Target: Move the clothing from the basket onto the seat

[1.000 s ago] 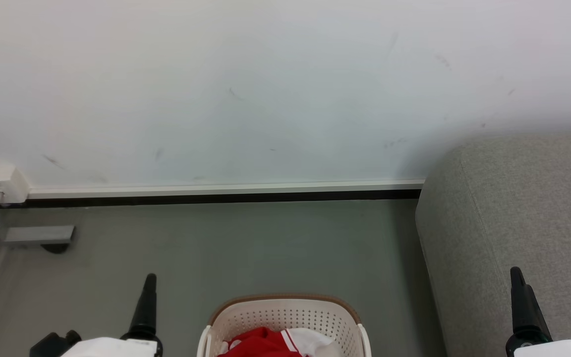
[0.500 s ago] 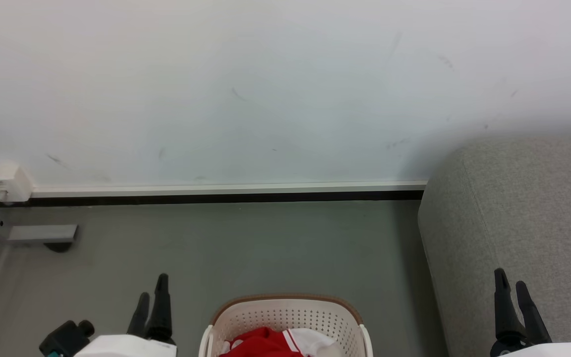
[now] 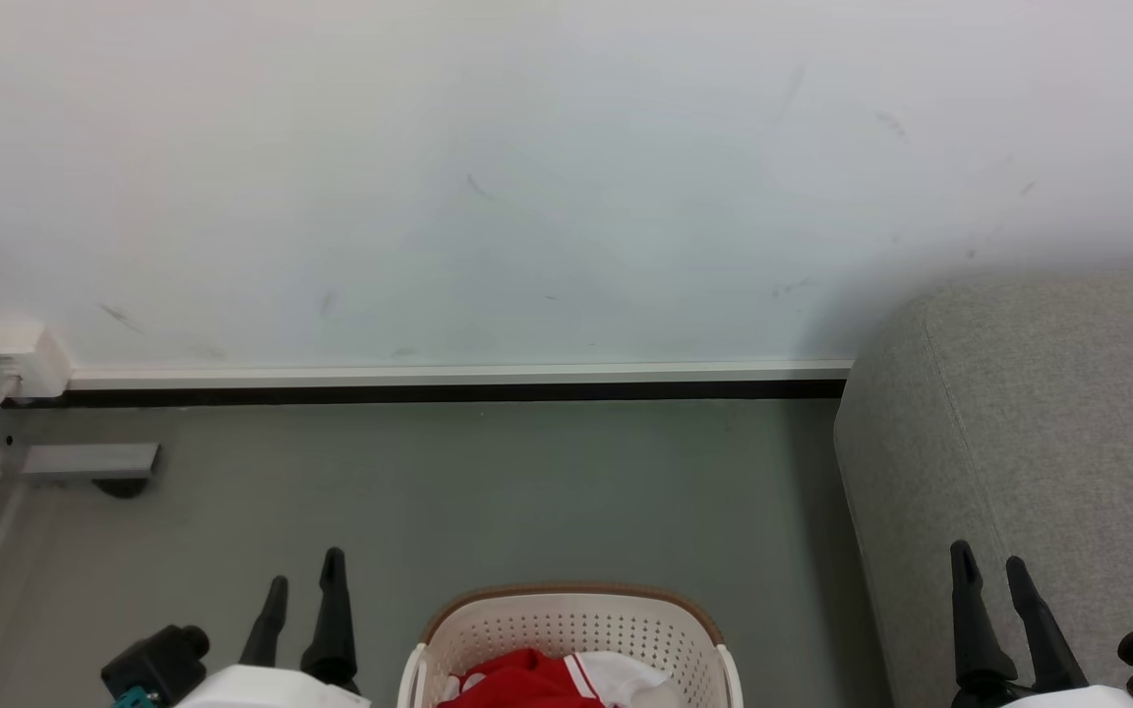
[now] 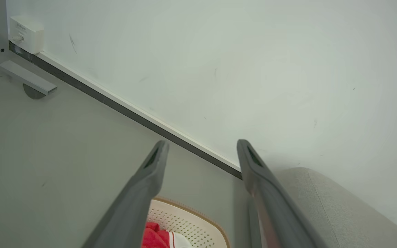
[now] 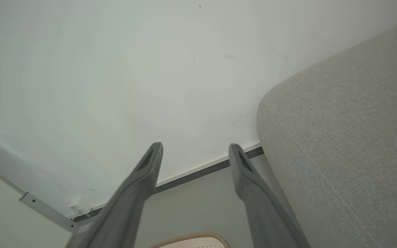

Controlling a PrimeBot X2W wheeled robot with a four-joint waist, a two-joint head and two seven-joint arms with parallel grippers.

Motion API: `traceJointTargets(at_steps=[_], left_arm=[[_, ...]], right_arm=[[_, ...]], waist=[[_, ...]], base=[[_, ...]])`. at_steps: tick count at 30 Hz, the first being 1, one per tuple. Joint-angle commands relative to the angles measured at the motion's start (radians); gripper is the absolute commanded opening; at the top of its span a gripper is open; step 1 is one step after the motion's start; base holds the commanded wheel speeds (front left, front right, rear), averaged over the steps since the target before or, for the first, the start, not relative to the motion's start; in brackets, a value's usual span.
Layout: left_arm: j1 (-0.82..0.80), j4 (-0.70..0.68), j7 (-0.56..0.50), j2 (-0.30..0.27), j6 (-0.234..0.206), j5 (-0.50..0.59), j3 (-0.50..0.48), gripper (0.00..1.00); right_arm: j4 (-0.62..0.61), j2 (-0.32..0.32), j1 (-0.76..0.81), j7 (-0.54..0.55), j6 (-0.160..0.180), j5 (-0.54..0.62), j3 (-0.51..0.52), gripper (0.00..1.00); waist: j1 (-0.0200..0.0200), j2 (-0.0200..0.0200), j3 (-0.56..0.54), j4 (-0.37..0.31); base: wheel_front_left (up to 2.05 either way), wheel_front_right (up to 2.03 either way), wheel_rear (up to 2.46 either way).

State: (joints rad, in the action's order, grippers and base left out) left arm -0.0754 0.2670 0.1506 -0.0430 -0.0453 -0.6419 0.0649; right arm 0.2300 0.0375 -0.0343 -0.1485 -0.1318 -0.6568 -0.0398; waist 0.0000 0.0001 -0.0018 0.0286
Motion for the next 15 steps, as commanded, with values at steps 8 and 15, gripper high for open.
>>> traceJointTargets(at_steps=[8,15], left_arm=[[0.009,-0.013,0.029,-0.008,0.008,0.149,-0.009,1.00],[0.018,-0.013,0.044,-0.009,0.015,0.228,-0.018,1.00]], right_arm=[[0.016,0.013,0.009,-0.031,0.001,0.103,-0.009,1.00],[0.029,0.014,0.013,-0.046,0.001,0.158,-0.012,1.00]], waist=[[0.0000,-0.0001,-0.001,-0.002],[0.0000,-0.0001,0.000,-0.003]], base=[[0.00,0.00,0.00],[0.00,0.00,0.00]])
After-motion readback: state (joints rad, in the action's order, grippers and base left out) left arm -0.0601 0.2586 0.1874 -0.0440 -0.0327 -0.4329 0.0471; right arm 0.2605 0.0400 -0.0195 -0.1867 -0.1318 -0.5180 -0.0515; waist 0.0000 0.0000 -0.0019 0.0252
